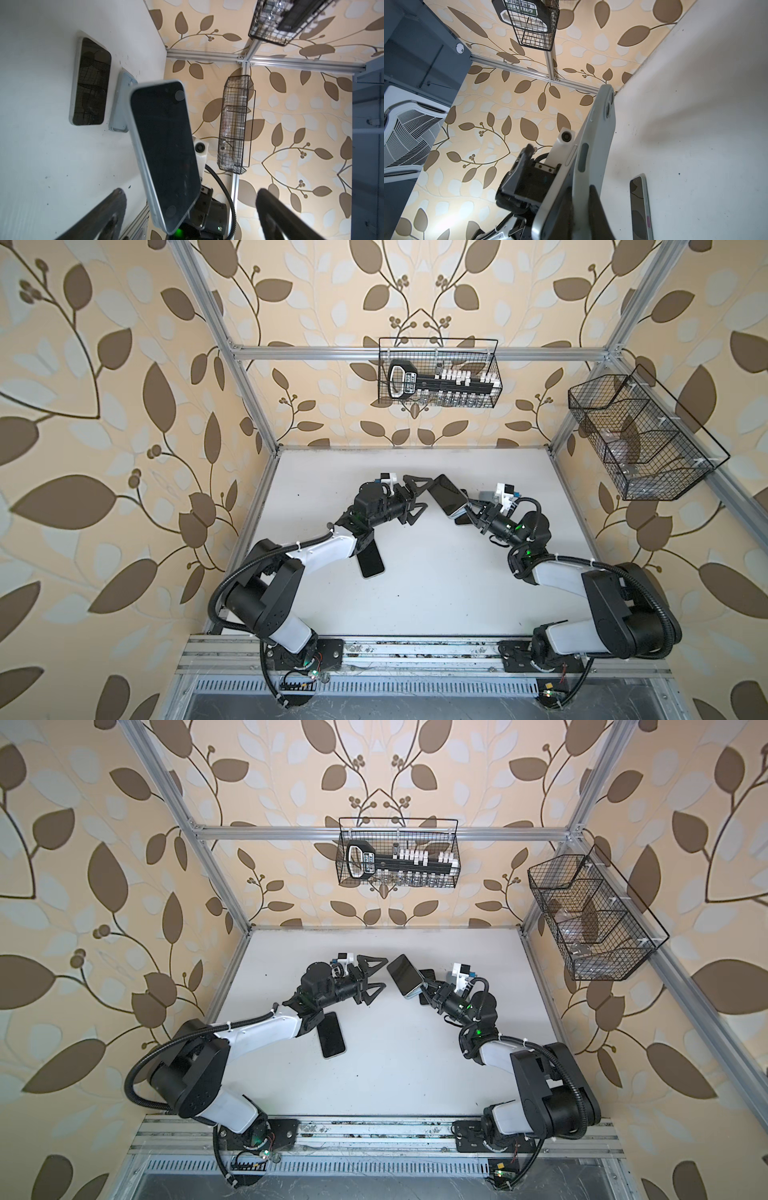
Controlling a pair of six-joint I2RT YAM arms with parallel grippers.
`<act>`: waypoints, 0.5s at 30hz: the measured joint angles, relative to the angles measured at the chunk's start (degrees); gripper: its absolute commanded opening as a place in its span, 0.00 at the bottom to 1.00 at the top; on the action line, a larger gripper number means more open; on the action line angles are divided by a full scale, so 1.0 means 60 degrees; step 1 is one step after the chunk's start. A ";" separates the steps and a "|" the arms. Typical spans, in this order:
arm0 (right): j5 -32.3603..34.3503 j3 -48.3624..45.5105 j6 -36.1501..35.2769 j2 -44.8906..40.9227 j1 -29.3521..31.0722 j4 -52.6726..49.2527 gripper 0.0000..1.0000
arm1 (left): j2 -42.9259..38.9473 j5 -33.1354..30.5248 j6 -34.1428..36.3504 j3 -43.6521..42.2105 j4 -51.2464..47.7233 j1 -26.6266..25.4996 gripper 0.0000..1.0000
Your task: Take the phone out of the phone case
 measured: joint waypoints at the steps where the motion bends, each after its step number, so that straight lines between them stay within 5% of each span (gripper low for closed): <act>1: 0.0062 0.0000 0.0036 0.0106 0.0055 0.0098 0.05 | -0.0204 -0.0084 -0.0076 0.0000 -0.0098 -0.0146 0.99; 15: 0.0659 0.0004 0.0568 0.1279 0.0721 0.1377 0.04 | -0.0466 -0.0375 -0.0517 -0.0109 -0.0514 -0.0998 0.99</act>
